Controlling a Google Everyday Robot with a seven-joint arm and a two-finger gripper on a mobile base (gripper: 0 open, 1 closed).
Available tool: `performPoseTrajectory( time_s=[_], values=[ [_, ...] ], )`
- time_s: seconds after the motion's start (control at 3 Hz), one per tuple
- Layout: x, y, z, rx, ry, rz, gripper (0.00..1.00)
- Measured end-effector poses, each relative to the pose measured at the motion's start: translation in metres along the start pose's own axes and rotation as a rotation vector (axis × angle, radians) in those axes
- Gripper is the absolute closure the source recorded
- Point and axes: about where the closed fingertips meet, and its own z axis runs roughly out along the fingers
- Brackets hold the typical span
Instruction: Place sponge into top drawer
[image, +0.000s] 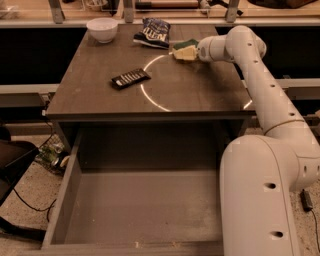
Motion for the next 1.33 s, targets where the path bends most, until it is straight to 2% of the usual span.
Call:
performPoseTrajectory(
  time_s=[0.33, 0.67, 1.0, 1.33],
  values=[
    [0.0001, 0.0001, 0.0001, 0.000, 0.000, 0.000, 0.00],
    [0.0017, 0.0026, 0.0035, -0.005, 0.003, 0.000, 0.17],
    [0.0035, 0.0057, 0.0075, -0.010, 0.006, 0.001, 0.49],
    [0.0029, 0.0057, 0.0072, -0.010, 0.006, 0.001, 0.71]
  ],
)
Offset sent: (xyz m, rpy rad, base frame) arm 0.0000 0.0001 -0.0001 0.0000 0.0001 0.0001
